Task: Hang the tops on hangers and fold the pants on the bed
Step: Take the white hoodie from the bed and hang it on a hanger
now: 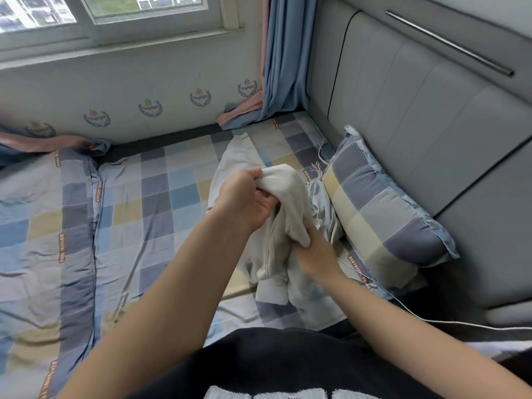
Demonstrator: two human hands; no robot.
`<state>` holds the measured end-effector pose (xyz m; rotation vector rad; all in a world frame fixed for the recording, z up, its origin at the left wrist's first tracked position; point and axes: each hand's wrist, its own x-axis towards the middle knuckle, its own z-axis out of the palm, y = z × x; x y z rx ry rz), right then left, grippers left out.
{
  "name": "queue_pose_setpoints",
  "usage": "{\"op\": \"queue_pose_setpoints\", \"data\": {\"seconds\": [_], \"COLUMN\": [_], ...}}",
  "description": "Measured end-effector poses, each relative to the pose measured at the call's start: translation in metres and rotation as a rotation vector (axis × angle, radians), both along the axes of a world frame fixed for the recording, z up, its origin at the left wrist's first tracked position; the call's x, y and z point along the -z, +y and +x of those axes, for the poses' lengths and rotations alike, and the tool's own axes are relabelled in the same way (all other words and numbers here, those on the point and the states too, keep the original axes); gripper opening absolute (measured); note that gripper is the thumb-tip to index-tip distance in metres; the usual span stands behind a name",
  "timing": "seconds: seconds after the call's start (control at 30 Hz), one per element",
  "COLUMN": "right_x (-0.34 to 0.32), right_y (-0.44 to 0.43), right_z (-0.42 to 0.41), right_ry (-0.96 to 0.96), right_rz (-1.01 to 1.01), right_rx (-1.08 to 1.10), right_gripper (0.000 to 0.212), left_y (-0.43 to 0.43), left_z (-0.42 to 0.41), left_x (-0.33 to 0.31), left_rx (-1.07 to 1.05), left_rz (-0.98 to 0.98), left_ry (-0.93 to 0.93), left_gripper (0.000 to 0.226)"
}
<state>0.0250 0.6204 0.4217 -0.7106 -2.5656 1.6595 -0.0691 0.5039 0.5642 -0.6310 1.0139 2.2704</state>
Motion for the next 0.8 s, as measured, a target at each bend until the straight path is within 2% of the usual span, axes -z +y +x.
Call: {"op": "queue_pose_setpoints", "data": {"seconds": [0.03,0.07,0.2,0.27,0.33,0.4,0.5,0.57,0.63,0.67,0.7,0.8], "right_x": [0.000,-0.002,-0.031,-0.055,-0.073,-0.085,-0.102,-0.114,-0.124,-0.127,-0.130,-0.128], "right_y": [0.011,0.023,0.056,0.059,0.057,0.052,0.047,0.047,0.047,0.047,0.047,0.053], "right_z": [-0.004,-0.008,-0.023,-0.035,-0.048,-0.056,-0.061,-0.065,-0.068,-0.070,-0.070,-0.072], "right_ry": [-0.003,0.003,0.051,0.083,0.087,0.075,0.044,-0.003,-0.042,-0.050,-0.057,-0.046], "right_rz": [0.019,0.035,0.066,-0.071,-0.251,-0.372,-0.522,-0.636,-0.733,-0.760,-0.778,-0.820], "right_rx": [0.013,0.028,0.065,0.096,0.153,0.189,0.191,0.160,0.144,0.144,0.141,0.162], "right_gripper": [0.013,0.008,0.023,0.031,0.026,0.024,0.028,0.038,0.042,0.041,0.039,0.035], "left_y": [-0.002,-0.005,-0.026,-0.037,-0.048,-0.055,-0.059,-0.053,-0.042,-0.035,-0.028,-0.018], "left_z": [-0.001,-0.003,-0.017,-0.019,-0.012,0.003,0.032,0.050,0.059,0.061,0.060,0.046], "left_x": [0.000,0.001,0.020,0.036,0.052,0.073,0.104,0.122,0.136,0.140,0.142,0.138], "left_rx": [0.000,-0.004,0.044,0.186,0.337,0.494,0.738,0.794,0.761,0.705,0.623,0.390], "left_rz": [-0.012,-0.031,-0.230,-0.418,-0.561,-0.628,-0.649,-0.599,-0.575,-0.594,-0.646,-0.888], "left_ry": [0.014,0.032,0.150,0.271,0.370,0.448,0.549,0.596,0.687,0.730,0.767,0.826], "left_gripper": [0.035,0.033,0.026,0.020,0.016,0.027,0.060,0.077,0.091,0.089,0.077,0.021]}}
